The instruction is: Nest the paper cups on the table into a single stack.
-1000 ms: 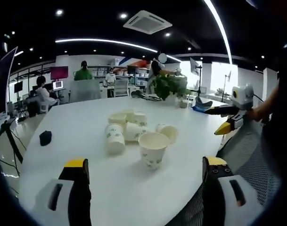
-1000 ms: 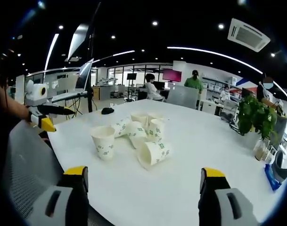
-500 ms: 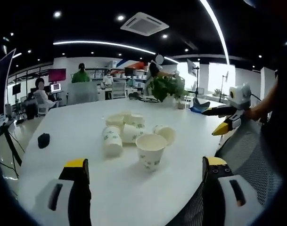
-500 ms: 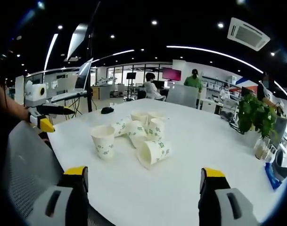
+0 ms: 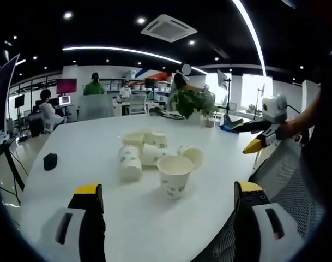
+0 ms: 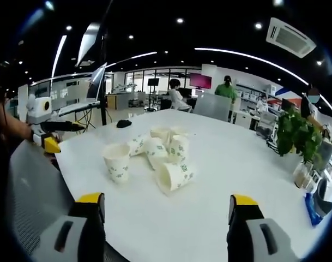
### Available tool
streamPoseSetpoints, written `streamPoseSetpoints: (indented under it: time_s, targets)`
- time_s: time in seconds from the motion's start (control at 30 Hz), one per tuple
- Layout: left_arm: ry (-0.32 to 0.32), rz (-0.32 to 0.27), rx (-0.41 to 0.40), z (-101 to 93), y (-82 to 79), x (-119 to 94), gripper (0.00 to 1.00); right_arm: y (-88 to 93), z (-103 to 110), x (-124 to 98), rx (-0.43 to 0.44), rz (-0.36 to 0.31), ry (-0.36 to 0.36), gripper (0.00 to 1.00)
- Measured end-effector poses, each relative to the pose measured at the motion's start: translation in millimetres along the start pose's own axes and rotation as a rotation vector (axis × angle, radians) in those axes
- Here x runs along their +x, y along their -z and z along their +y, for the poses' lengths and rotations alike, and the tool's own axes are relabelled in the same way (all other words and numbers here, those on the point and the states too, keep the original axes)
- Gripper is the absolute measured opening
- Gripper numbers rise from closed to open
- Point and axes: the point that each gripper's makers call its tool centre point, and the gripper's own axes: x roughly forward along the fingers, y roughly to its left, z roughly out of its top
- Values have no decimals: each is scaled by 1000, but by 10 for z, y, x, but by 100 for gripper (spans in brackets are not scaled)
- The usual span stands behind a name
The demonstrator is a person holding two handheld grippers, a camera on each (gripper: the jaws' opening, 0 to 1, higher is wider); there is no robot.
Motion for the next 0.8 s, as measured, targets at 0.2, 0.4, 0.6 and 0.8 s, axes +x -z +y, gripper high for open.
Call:
streamPoseSetpoints:
  time_s: [0.2, 0.4, 0.6, 0.8]
  targets:
    - [5, -15, -9, -13, -31, 0, 99, -42, -73, 114, -61, 8, 10, 88]
    - [1, -13, -6, 4, -19, -3, 99, -82, -118, 218, -112, 7, 22, 81]
    - [2, -16, -5, -5, -29, -1, 99, -82, -136, 333, -153, 18, 23, 76]
    - [-2, -15, 4, 1, -27, -3, 99, -70, -181, 439, -202, 33, 21, 69]
